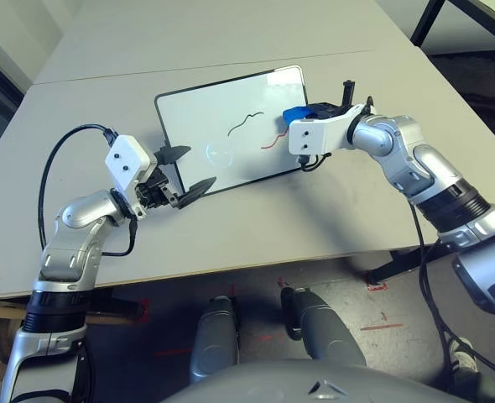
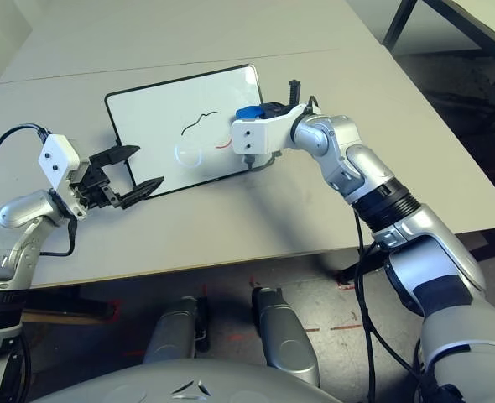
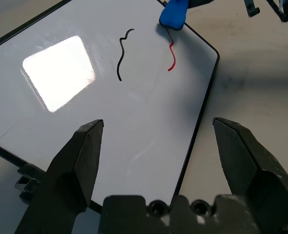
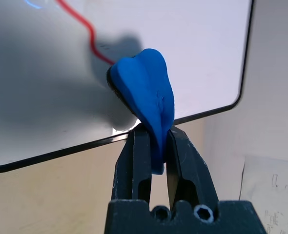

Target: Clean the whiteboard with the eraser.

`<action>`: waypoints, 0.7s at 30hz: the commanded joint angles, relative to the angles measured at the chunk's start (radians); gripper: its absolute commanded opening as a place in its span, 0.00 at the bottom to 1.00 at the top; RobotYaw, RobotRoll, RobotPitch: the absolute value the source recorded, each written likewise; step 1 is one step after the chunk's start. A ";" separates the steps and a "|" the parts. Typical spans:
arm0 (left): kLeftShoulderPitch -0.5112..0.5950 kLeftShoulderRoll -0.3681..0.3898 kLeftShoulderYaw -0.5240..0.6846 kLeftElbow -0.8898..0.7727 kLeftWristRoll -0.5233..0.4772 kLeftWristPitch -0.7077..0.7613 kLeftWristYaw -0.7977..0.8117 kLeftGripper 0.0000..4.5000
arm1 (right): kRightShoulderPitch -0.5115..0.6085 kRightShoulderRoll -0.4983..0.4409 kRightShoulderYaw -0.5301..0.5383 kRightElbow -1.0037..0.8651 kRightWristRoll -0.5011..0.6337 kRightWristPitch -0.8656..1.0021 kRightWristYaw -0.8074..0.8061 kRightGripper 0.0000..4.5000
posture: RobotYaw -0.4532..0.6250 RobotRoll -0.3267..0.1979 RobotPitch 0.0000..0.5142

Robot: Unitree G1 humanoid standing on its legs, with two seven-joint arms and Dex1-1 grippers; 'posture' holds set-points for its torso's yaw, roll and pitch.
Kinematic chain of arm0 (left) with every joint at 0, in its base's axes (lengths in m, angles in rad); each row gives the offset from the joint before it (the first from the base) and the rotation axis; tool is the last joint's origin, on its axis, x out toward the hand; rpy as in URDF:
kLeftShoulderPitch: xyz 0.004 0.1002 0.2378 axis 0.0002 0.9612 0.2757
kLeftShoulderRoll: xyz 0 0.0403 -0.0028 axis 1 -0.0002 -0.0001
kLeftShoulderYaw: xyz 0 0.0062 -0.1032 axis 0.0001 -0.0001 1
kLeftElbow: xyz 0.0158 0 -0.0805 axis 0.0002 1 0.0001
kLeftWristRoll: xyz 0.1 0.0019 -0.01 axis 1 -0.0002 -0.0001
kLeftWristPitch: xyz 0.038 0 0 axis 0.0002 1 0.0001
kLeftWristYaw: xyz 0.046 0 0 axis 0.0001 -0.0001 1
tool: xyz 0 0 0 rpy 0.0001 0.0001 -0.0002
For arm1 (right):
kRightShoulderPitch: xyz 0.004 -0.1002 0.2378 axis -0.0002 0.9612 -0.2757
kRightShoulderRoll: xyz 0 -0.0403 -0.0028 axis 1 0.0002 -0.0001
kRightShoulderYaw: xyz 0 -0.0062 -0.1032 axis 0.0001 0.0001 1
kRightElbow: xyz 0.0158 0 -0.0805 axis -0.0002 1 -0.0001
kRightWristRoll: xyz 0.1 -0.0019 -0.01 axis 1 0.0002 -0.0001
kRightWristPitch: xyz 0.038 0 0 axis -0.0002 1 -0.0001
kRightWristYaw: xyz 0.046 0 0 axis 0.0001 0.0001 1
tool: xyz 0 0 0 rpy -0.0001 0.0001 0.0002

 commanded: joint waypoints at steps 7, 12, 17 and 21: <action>-0.019 0.030 0.016 -0.022 -0.006 0.029 -0.003 1.00 | 0.040 0.035 -0.011 0.055 -0.056 -0.024 -0.035 0.05 | 0.34 0.62 0.25; -0.019 0.035 0.020 -0.032 -0.007 0.042 -0.002 1.00 | 0.020 0.047 -0.025 0.092 -0.079 -0.009 -0.061 0.05 | 0.34 0.62 0.25; -0.018 0.034 0.024 -0.050 -0.007 0.061 0.002 1.00 | 0.005 0.055 -0.030 0.111 -0.089 -0.003 -0.072 0.05 | 0.35 0.62 0.25; -0.016 0.034 0.026 -0.062 -0.007 0.072 0.006 1.00 | -0.003 0.061 -0.037 0.115 -0.098 0.014 -0.077 0.05 | 0.35 0.62 0.26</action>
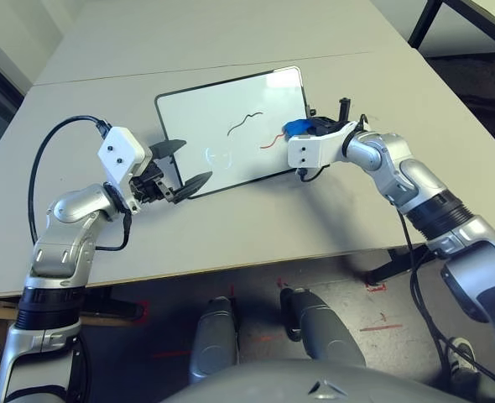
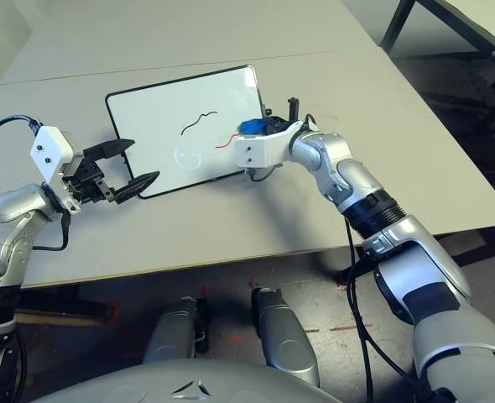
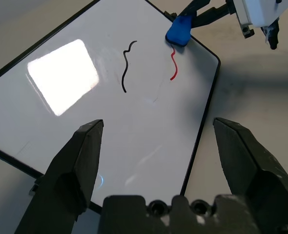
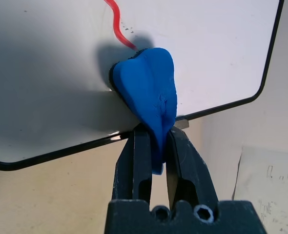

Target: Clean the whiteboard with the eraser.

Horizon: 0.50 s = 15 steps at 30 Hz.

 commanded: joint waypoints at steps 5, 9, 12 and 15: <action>0.009 0.009 0.007 -0.029 -0.002 0.029 0.007 1.00 | -0.011 0.009 -0.035 0.012 -0.030 0.035 -0.007 0.05 | 0.35 0.62 0.27; 0.009 0.009 0.005 -0.037 -0.003 0.037 0.010 1.00 | 0.003 0.021 -0.030 -0.017 -0.036 0.036 0.008 0.05 | 0.35 0.62 0.28; 0.011 0.009 0.005 -0.043 -0.004 0.043 0.012 1.00 | 0.020 0.034 -0.017 -0.054 -0.041 0.037 0.027 0.05 | 0.35 0.62 0.29; 0.017 0.011 0.007 -0.048 -0.004 0.047 0.012 1.00 | 0.041 0.043 -0.009 -0.090 -0.049 0.040 0.047 0.05 | 0.35 0.62 0.30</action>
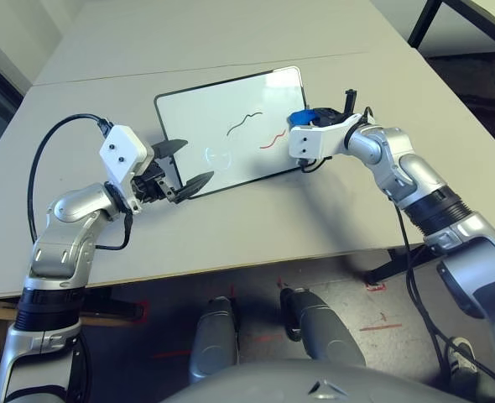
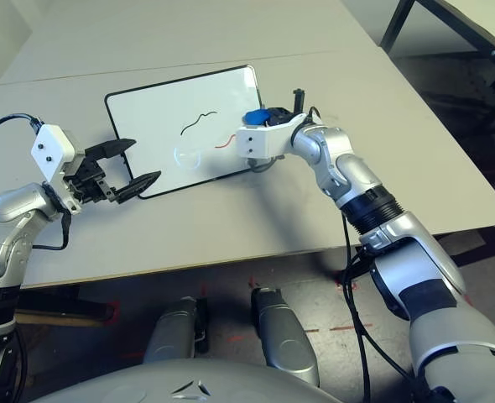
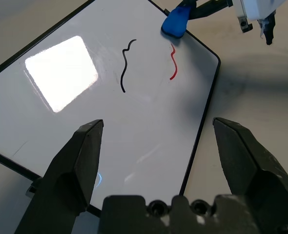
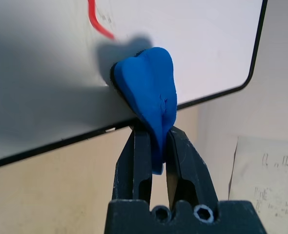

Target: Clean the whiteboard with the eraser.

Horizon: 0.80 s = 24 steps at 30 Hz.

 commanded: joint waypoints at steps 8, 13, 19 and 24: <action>0.031 0.016 0.019 -0.027 -0.006 0.017 -0.004 1.00 | 0.073 0.047 0.031 -0.133 -0.049 0.016 0.082 0.05 | 0.35 0.62 0.32; 0.032 0.017 0.017 -0.028 -0.006 0.019 -0.003 1.00 | 0.083 0.079 0.042 -0.160 -0.071 0.021 0.103 0.05 | 0.35 0.62 0.32; 0.033 0.015 0.015 -0.025 -0.005 0.017 -0.004 1.00 | 0.087 0.126 0.062 -0.176 -0.089 0.028 0.118 0.05 | 0.35 0.62 0.32; 0.031 0.013 0.013 -0.023 -0.004 0.015 -0.004 1.00 | 0.097 0.135 0.061 -0.177 -0.104 0.031 0.128 0.05 | 0.35 0.62 0.32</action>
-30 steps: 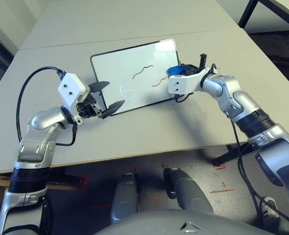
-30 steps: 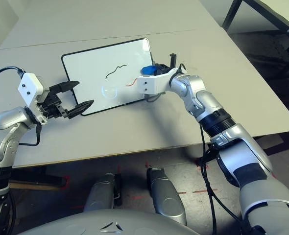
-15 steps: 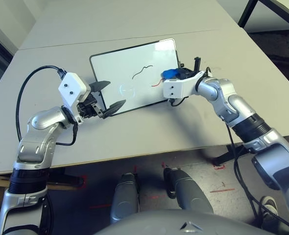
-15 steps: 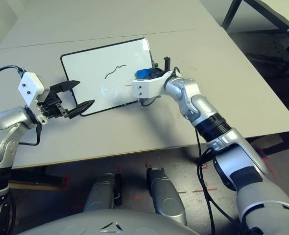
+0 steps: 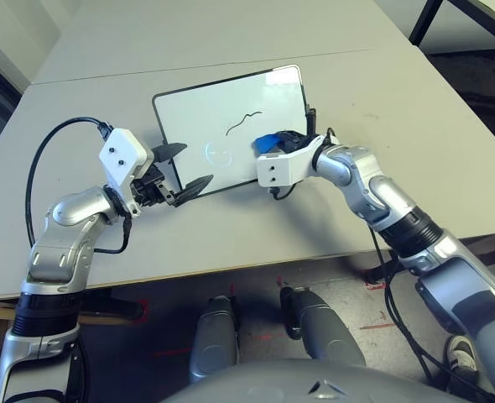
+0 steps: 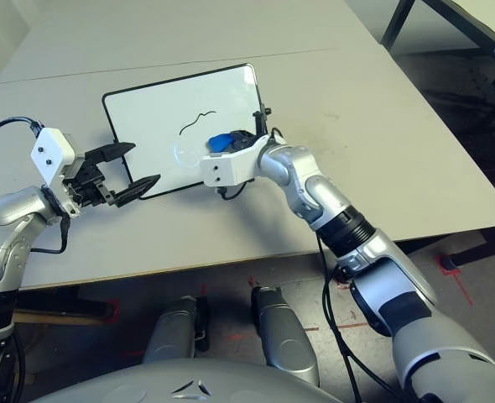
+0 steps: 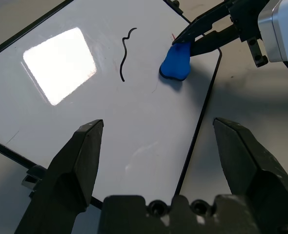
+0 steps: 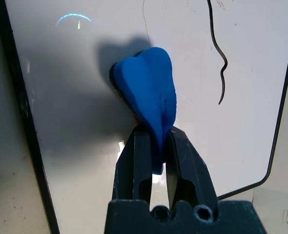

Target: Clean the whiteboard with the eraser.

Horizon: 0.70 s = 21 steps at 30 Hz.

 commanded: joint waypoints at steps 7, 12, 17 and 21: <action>-0.001 0.008 0.002 -0.002 0.000 -0.002 -0.008 1.00 | 0.024 -0.055 -0.007 0.003 -0.032 0.017 0.028 0.05 | 0.34 0.62 0.32; -0.010 0.008 -0.003 0.008 0.003 -0.005 -0.012 1.00 | 0.032 -0.099 -0.016 0.003 -0.032 0.017 0.040 0.05 | 0.34 0.62 0.31; -0.020 0.006 -0.008 0.016 0.005 -0.007 -0.016 1.00 | 0.029 -0.129 -0.035 0.023 -0.030 0.038 0.031 0.05 | 0.33 0.62 0.31; -0.024 0.005 -0.009 0.018 0.007 -0.007 -0.019 1.00 | 0.011 -0.123 -0.065 0.045 -0.028 0.089 0.013 0.05 | 0.33 0.62 0.31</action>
